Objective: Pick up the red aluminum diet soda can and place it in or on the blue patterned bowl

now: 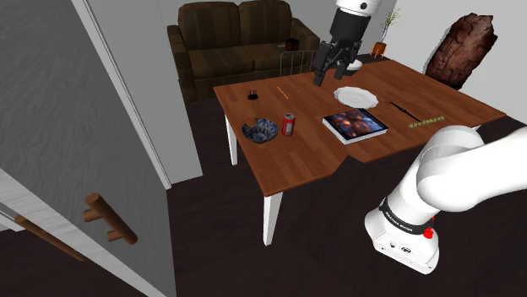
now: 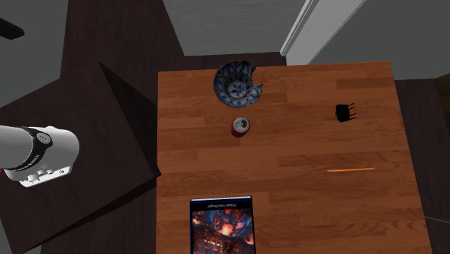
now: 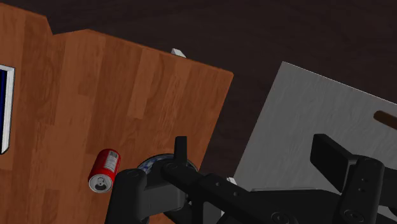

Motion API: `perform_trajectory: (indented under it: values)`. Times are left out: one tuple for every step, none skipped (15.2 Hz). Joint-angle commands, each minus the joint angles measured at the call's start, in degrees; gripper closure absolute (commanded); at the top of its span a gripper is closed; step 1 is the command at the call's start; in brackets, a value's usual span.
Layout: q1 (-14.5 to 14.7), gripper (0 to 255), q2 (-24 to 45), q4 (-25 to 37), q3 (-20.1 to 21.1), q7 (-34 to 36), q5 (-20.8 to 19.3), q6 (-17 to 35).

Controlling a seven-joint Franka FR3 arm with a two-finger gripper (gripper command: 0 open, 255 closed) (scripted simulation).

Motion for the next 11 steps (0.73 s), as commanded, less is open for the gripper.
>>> perform_trajectory:
  values:
    - [0.0,0,0.0,0.0,0.0,0.0,0.0,0.0]
    - [-0.2,0,0.98,-0.78,-0.61,-0.93,-0.46,1.61]
    - [-0.4,0,2.05,-1.48,-1.22,-1.85,-0.91,3.23]
    - [-0.6,0,3.19,-2.11,-1.84,-2.76,-1.35,4.86]
    - [-0.79,0,4.41,-2.67,-2.45,-3.67,-1.76,6.5]
    - [-0.98,0,5.71,-3.15,-3.08,-4.57,-2.16,8.15]
    - [-1.17,0,7.09,-3.56,-3.7,-5.47,-2.54,9.8]
    - [-1.34,0,8.54,-3.88,-4.32,-6.37,-2.89,11.45]
    - [-1.51,0,10.07,-4.13,-4.94,-7.27,-3.21,13.11]
    - [-1.66,0,11.66,-4.3,-5.57,-8.16,-3.5,14.75]
    - [-1.8,0,13.32,-4.4,-6.2,-9.06,-3.76,16.39]
